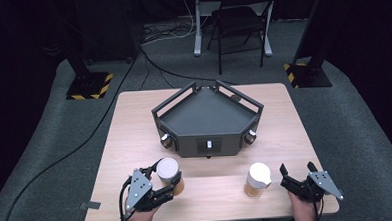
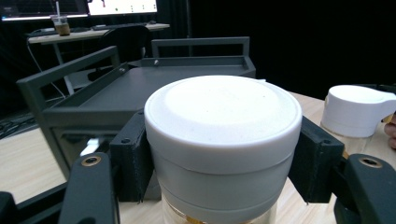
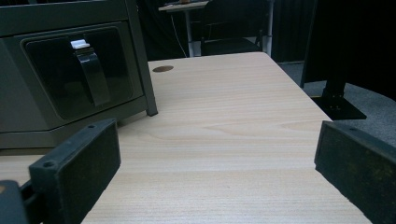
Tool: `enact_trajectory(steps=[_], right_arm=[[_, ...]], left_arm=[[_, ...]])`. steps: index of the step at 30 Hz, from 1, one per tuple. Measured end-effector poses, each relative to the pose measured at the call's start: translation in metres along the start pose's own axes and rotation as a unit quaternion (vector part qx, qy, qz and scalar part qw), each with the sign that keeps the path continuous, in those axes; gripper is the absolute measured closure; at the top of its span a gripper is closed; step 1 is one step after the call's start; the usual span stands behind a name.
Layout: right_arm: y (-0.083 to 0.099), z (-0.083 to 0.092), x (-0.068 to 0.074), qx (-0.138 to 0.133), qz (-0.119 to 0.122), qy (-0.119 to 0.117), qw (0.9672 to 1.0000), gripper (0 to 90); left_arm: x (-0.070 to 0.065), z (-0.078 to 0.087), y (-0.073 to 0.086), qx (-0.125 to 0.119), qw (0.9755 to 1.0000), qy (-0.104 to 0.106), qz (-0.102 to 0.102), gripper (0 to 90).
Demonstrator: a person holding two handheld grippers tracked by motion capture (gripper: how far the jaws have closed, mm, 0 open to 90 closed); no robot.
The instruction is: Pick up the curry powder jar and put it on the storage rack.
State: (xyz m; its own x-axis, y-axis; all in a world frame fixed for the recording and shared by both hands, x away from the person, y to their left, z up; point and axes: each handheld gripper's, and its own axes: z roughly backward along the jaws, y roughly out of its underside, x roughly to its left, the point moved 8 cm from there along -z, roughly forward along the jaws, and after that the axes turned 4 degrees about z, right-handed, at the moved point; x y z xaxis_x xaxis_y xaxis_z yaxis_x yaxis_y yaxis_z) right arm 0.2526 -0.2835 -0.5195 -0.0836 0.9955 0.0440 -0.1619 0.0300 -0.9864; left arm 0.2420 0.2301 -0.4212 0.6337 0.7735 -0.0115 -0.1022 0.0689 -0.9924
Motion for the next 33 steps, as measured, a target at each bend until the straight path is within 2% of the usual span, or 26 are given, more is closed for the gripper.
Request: enact_trajectory(steps=[7,18,20,22,26,30,33], right_arm=[[0.000,0.000,0.000,0.000,0.000,-0.001,1.0000,0.0],[0.000,0.000,-0.001,-0.001,-0.005,-0.003,1.0000,0.0],[0.000,0.000,-0.001,-0.001,-0.005,-0.003,1.0000,0.0],[0.000,0.000,-0.001,-0.001,-0.005,-0.003,1.0000,0.0],[0.001,0.001,-0.001,-0.006,-0.005,-0.003,1.0000,0.0],[0.001,0.000,-0.002,-0.005,-0.008,-0.006,0.9999,0.0],[0.001,0.000,-0.003,-0.005,-0.011,-0.008,0.9999,0.0]], left_arm=[[-0.007,-0.014,-0.018,0.000,0.9999,0.010,-0.002,33.0],[-0.018,-0.033,-0.041,-0.008,0.9995,0.021,-0.021,33.1],[-0.020,-0.037,-0.044,-0.007,0.9996,0.022,-0.015,33.1],[-0.021,-0.042,-0.048,-0.004,0.9997,0.023,0.001,33.1],[-0.025,-0.049,-0.055,-0.004,0.9998,0.020,-0.002,33.2],[-0.025,-0.057,-0.059,-0.017,0.9995,0.021,0.017,33.1],[-0.027,-0.062,-0.061,-0.022,0.9995,0.015,0.018,33.2]])
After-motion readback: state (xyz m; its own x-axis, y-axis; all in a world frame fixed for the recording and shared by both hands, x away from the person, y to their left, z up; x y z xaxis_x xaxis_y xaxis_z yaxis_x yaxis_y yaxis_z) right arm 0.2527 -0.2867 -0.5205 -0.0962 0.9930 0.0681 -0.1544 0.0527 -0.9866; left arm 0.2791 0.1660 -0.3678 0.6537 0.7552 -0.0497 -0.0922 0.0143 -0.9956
